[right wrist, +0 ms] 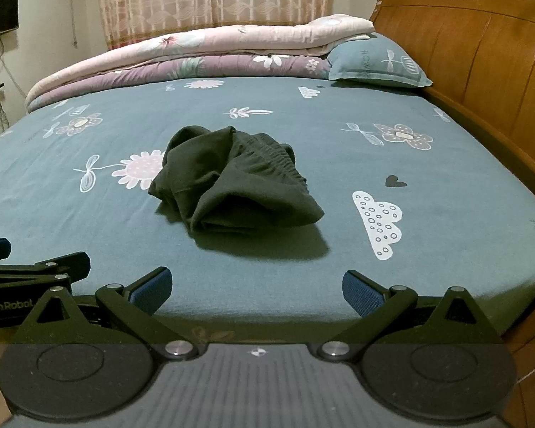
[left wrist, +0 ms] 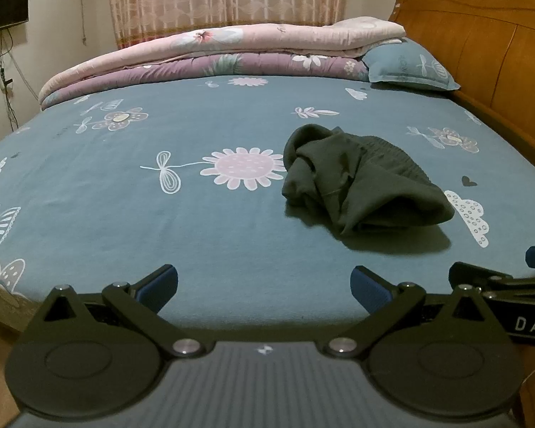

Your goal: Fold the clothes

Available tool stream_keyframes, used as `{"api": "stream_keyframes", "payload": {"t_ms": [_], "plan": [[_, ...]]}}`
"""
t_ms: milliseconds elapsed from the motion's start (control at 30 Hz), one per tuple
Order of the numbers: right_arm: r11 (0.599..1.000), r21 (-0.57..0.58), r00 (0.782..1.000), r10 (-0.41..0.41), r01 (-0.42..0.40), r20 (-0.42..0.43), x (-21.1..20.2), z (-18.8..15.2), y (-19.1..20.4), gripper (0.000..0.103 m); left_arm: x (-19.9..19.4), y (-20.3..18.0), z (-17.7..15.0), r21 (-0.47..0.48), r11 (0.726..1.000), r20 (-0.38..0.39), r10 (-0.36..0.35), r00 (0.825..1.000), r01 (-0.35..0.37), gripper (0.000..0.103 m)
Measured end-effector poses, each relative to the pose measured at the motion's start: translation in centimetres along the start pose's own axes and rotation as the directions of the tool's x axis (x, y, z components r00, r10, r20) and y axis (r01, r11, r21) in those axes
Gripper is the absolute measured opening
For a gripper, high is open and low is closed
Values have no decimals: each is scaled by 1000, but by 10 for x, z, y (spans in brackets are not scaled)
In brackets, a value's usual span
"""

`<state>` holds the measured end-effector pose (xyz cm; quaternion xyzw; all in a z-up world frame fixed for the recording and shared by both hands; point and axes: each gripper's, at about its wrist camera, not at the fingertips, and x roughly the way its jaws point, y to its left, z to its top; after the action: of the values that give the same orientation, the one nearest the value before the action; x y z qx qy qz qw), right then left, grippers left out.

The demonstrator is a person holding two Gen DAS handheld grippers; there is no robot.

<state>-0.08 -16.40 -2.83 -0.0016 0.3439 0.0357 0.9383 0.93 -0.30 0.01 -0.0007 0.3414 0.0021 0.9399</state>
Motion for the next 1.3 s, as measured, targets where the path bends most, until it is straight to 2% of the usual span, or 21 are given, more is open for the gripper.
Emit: {"api": "stream_keyframes", "payload": {"t_ms": [1300], "plan": [[1000,-6,1000,12,-13,-10,9,3,-3,103,10,-6,1,5,999,-7,33,999,-33,102]]}}
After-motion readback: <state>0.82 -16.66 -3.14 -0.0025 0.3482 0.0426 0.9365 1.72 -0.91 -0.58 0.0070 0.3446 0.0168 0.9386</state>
